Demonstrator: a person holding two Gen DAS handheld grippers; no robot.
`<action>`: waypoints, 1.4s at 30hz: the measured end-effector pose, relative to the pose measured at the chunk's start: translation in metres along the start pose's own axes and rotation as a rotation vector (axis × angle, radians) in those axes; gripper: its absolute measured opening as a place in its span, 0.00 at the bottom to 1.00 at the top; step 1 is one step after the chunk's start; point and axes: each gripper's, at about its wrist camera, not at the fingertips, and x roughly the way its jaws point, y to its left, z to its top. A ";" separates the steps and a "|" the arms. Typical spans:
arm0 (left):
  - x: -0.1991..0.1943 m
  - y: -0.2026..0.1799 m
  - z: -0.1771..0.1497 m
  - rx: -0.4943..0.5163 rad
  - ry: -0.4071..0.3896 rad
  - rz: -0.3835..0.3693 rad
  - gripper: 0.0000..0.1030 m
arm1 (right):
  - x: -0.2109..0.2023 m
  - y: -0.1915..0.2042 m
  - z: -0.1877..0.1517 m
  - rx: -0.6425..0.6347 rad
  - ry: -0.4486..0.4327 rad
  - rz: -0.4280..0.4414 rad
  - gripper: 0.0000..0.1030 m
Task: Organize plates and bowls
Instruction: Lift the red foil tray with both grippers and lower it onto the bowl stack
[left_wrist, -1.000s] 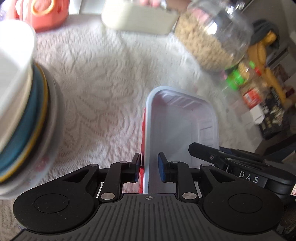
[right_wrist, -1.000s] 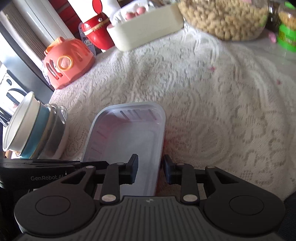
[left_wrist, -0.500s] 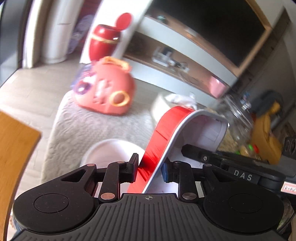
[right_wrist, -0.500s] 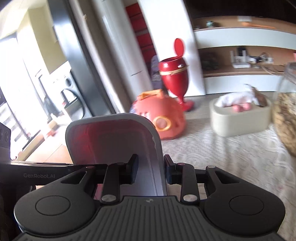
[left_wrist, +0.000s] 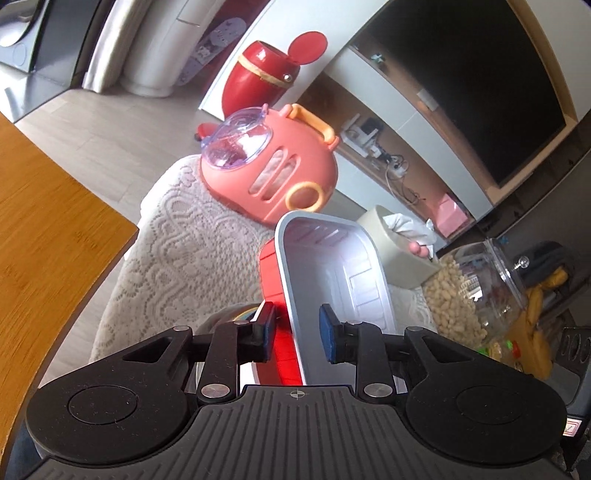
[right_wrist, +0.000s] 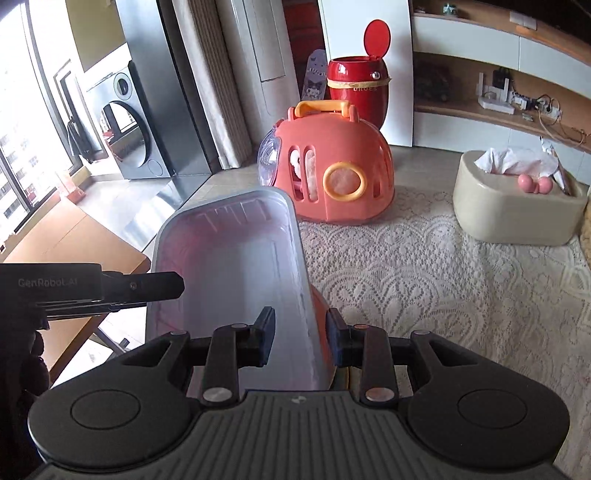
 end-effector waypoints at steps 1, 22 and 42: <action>-0.002 -0.002 0.001 -0.001 0.000 -0.005 0.30 | -0.001 0.000 -0.001 0.014 0.006 0.008 0.32; -0.001 0.009 0.001 -0.025 -0.057 0.055 0.30 | -0.015 -0.007 -0.015 0.031 -0.038 -0.036 0.41; 0.017 0.018 0.006 -0.108 -0.064 -0.043 0.30 | 0.024 -0.017 0.009 0.048 -0.045 -0.088 0.40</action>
